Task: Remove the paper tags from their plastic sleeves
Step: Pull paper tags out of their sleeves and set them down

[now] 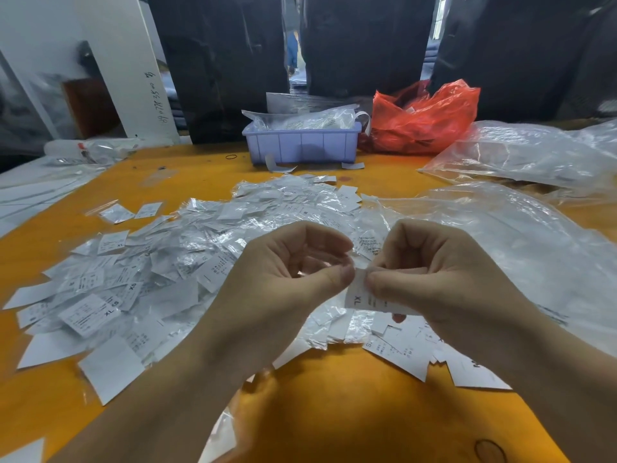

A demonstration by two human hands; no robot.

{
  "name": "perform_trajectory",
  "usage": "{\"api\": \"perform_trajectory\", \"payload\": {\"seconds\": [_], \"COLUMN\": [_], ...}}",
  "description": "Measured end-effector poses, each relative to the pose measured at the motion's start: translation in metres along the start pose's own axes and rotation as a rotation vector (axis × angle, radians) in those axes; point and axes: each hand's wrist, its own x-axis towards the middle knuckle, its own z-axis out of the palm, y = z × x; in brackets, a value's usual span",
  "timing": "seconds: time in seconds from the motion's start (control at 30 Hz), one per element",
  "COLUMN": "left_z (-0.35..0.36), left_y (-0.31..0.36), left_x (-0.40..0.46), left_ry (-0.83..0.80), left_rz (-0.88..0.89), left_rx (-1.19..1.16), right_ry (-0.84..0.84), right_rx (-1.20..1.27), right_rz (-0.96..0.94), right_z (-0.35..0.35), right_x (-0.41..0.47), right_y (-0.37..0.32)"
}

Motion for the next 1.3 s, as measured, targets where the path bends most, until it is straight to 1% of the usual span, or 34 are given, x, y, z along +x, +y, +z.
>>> {"api": "perform_trajectory", "payload": {"seconds": [0.1,0.23,0.33,0.47,0.57,0.63,0.7,0.9,0.97,1.03,1.1,1.17,1.3], "left_z": [0.0002,-0.0006,-0.0008,0.0026,0.0053,0.0069,0.0064,0.0048,0.0045,0.0041,0.0033,0.0038,0.0039], "left_y": [-0.0002,-0.0008,-0.0029,-0.0051,-0.0055,-0.0048,-0.0048,-0.0049,-0.0046,-0.005,-0.0056,-0.0063,-0.0058], "left_x": [0.0,0.0006,0.0001,-0.0011,-0.0021,-0.0027,-0.0021,-0.0015,-0.0019,-0.0023,-0.0016,-0.0011,-0.0006], "left_ry": [-0.04,-0.037,-0.02,0.012,0.011,-0.043,-0.062,0.003,-0.031,-0.099,-0.124,-0.099,-0.044], "left_rz": [-0.007,-0.011,0.004,0.06,0.093,0.084,0.064,0.078,0.079,0.052,0.032,0.045,0.07], "left_rx": [-0.025,0.003,0.041,0.099,0.145,0.178,0.195,0.231,0.23,0.228,0.247,0.265,0.255], "right_ry": [0.011,0.022,0.001,-0.08,-0.084,-0.087,-0.097,-0.203,-0.206,-0.179,-0.156,-0.169,-0.245], "right_rx": [0.079,0.1,0.041,-0.073,-0.169,-0.196,-0.213,-0.201,-0.198,-0.223,-0.238,-0.215,-0.071], "right_rz": [-0.025,-0.043,-0.036,-0.012,-0.038,-0.055,-0.064,-0.069,-0.049,-0.035,-0.017,0.023,0.081], "right_z": [0.0,0.0002,-0.0006,0.0012,0.0019,0.0012,-0.0009,-0.0031,-0.0039,-0.0047,-0.0054,-0.005,-0.0046], "right_x": [0.0,-0.0005,-0.0017,-0.0034,-0.004,-0.0038,-0.0033,-0.0022,-0.0014,-0.0008,-0.0002,-0.0002,-0.0012], "right_y": [-0.0012,-0.0026,-0.0025,-0.0017,-0.0015,-0.0013,-0.0009,-0.0007,0.0007,0.0026,0.0038,0.0037,0.0051]}}
